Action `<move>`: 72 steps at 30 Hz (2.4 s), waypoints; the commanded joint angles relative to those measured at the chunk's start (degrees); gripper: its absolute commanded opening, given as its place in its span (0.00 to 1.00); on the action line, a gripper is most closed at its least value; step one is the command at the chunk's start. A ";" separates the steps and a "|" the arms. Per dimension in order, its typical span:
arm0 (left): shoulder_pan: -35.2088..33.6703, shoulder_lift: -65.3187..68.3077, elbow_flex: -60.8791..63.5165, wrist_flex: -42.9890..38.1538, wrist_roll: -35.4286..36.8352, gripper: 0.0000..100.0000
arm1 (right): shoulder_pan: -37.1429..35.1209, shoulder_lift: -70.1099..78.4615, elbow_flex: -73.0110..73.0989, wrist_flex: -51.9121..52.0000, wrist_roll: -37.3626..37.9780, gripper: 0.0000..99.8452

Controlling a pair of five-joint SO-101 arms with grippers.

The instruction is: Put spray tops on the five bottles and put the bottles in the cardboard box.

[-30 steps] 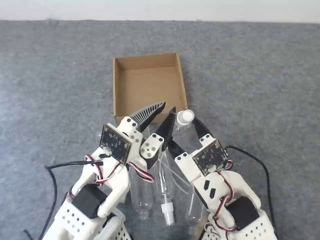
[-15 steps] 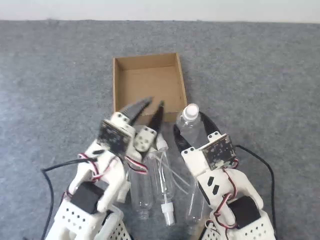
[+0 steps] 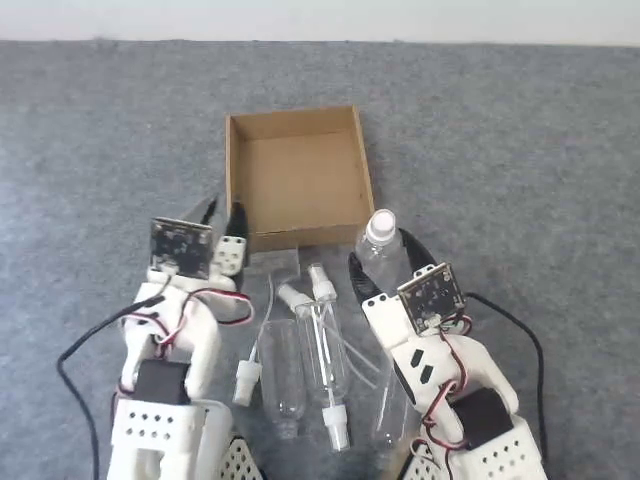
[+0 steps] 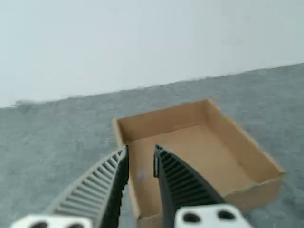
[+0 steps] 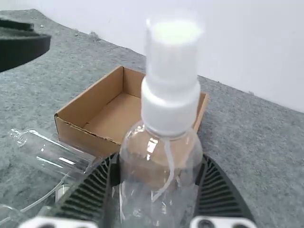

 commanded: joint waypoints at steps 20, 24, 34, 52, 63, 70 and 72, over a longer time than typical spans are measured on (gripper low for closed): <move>-10.81 -1.41 13.67 -1.76 -0.70 0.08 | 0.92 -1.10 0.70 -1.89 -0.44 0.02; -10.55 -1.41 14.20 -1.41 -0.70 0.08 | 0.92 -1.10 0.70 -1.89 -0.44 0.02; -10.46 -1.14 14.29 7.47 -0.35 0.08 | 0.92 -1.10 0.70 -1.80 -0.44 0.02; -10.81 -1.41 14.29 11.78 -0.53 0.08 | 0.92 -1.10 0.62 -1.71 -0.44 0.02; -10.81 -1.41 14.29 11.78 -0.53 0.08 | 0.92 -1.10 0.44 -1.36 -0.35 0.02; -10.81 -1.41 14.29 11.78 -0.53 0.08 | 0.92 -1.10 0.62 -1.36 -0.18 0.02; -10.81 -1.41 14.29 11.78 -0.53 0.08 | 0.92 -1.10 0.62 -1.36 -0.09 0.02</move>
